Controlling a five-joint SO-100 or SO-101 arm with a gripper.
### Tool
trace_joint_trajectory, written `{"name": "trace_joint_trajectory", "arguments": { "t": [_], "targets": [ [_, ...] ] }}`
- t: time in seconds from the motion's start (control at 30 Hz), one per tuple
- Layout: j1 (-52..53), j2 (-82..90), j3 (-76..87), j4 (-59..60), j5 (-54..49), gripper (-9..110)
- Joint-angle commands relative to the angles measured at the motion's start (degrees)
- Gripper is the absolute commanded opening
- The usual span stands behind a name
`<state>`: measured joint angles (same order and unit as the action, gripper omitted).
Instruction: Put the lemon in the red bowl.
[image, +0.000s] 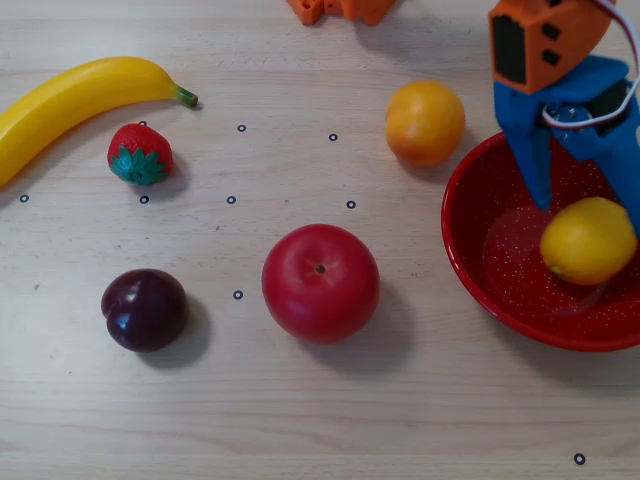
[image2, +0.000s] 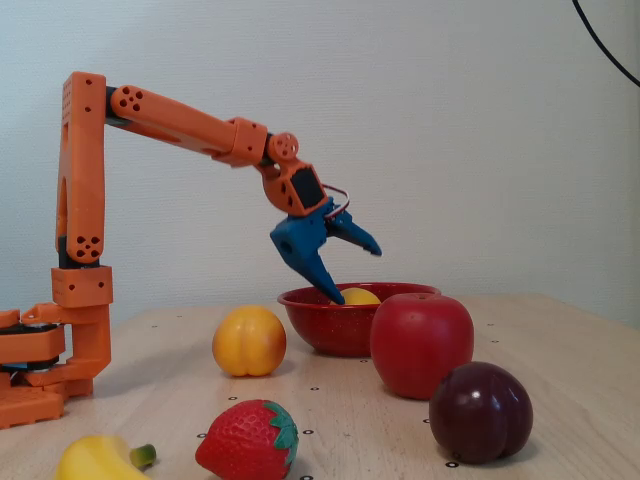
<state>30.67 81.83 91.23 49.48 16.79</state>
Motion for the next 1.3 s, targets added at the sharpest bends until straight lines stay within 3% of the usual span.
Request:
{"name": "trace_joint_trajectory", "arguments": {
  "t": [0.0, 0.13, 0.53, 0.93, 1.27],
  "targets": [
    [-2.64, 5.01, -9.23, 2.29, -2.55, 22],
    [-4.75, 9.23, -14.33, 9.49, -5.01, 1],
    [-18.02, 29.71, -3.16, 18.72, -7.47, 0],
    [-32.08, 58.97, 31.82, 5.27, -6.42, 0],
    [-33.49, 79.19, 57.83, -4.75, -6.33, 0]
  ]
}}
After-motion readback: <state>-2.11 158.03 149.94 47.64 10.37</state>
